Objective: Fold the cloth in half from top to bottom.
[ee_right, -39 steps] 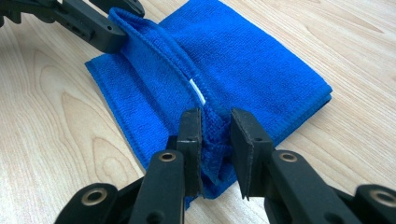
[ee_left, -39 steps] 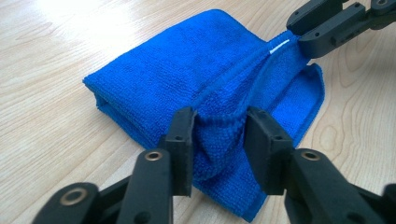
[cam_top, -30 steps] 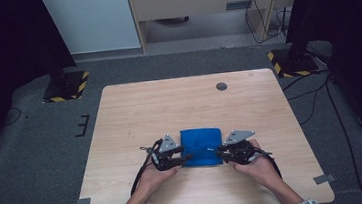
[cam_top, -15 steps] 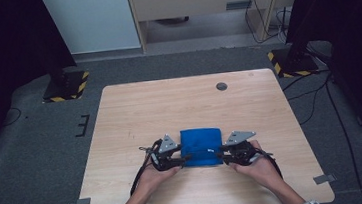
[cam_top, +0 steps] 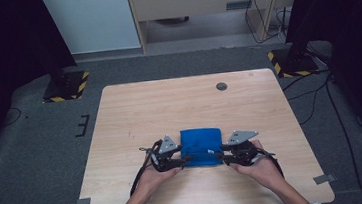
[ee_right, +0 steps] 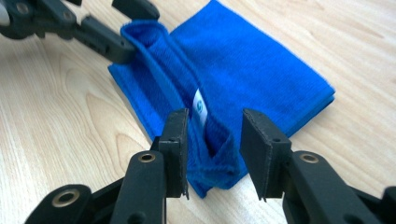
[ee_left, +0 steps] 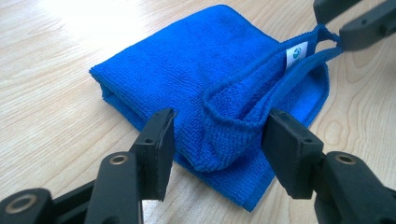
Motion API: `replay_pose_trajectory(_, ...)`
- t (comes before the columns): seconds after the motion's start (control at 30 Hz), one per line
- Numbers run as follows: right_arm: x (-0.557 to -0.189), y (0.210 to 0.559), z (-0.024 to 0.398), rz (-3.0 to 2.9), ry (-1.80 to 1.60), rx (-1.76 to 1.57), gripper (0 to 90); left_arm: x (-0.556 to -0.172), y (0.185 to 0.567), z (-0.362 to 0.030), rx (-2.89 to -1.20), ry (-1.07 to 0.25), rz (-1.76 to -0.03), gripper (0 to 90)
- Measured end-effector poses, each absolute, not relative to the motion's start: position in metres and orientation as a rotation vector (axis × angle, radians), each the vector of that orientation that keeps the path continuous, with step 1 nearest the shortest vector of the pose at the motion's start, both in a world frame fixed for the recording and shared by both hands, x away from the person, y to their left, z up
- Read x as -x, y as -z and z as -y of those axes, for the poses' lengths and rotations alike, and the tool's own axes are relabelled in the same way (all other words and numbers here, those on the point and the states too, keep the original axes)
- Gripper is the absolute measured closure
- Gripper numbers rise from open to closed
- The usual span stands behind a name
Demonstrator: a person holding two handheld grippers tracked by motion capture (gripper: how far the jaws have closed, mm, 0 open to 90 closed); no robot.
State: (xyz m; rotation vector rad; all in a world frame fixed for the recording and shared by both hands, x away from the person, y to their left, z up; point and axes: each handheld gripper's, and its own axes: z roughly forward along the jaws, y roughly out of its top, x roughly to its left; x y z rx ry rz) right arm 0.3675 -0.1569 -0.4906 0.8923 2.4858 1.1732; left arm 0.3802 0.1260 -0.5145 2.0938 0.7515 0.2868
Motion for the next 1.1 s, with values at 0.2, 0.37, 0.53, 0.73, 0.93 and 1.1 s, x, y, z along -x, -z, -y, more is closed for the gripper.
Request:
replay_pose_trajectory(0.2, -0.374, 0.481, 0.156, -2.454, -1.191, -0.895, 61.8, -0.378, 0.513, -0.126, -2.092, -0.283, -0.748, 44.8)
replay_pose_trajectory(0.37, -0.385, 0.478, 0.152, -2.432, -1.184, -0.922, 61.8, -0.375, 0.513, -0.129, -2.096, -0.281, -0.745, 44.9)
replay_pose_trajectory(0.53, -0.394, 0.487, 0.147, -2.440, -1.146, -0.943, 61.7, -0.371, 0.508, -0.132, -2.074, -0.281, -0.742, 45.0)
replay_pose_trajectory(0.73, -0.390, 0.493, 0.142, -2.465, -1.131, -0.930, 61.6, -0.369, 0.495, -0.134, -2.005, -0.304, -0.752, 45.1)
replay_pose_trajectory(0.93, -0.382, 0.498, 0.143, -2.483, -1.115, -0.918, 61.3, -0.378, 0.494, -0.132, -1.973, -0.337, -0.798, 44.8)
replay_pose_trajectory(1.1, -0.374, 0.503, 0.145, -2.502, -1.111, -0.912, 59.2, -0.376, 0.501, -0.128, -2.019, -0.337, -0.782, 44.8)
